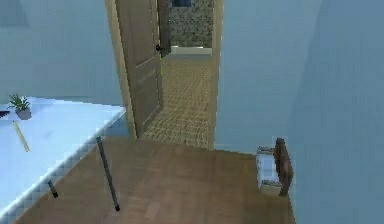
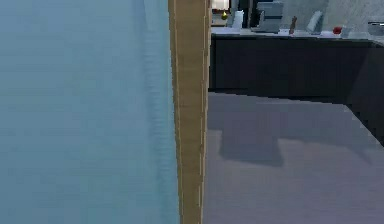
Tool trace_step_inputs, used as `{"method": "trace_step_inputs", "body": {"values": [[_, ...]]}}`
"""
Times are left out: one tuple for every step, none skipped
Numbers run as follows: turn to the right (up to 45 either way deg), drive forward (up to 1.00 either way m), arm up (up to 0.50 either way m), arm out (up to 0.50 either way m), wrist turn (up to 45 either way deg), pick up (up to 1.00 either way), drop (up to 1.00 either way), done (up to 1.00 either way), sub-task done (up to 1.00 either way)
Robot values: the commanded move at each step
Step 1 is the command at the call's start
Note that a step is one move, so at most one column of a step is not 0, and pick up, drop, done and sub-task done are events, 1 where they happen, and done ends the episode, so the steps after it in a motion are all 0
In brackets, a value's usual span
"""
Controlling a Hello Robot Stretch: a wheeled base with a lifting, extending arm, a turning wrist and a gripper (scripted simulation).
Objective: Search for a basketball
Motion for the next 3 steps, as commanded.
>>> {"method": "trace_step_inputs", "body": {"values": [[0.0, 1.0, 0.0, 0.0, 0.0, 0.0, 0.0, 0.0, 0.0], [-12.0, 0.0, 0.0, 0.0, 0.0, 0.0, 0.0, 0.0, 0.0], [0.0, 0.25, 0.0, 0.0, 0.0, 0.0, 0.0, 0.0, 0.0]]}}
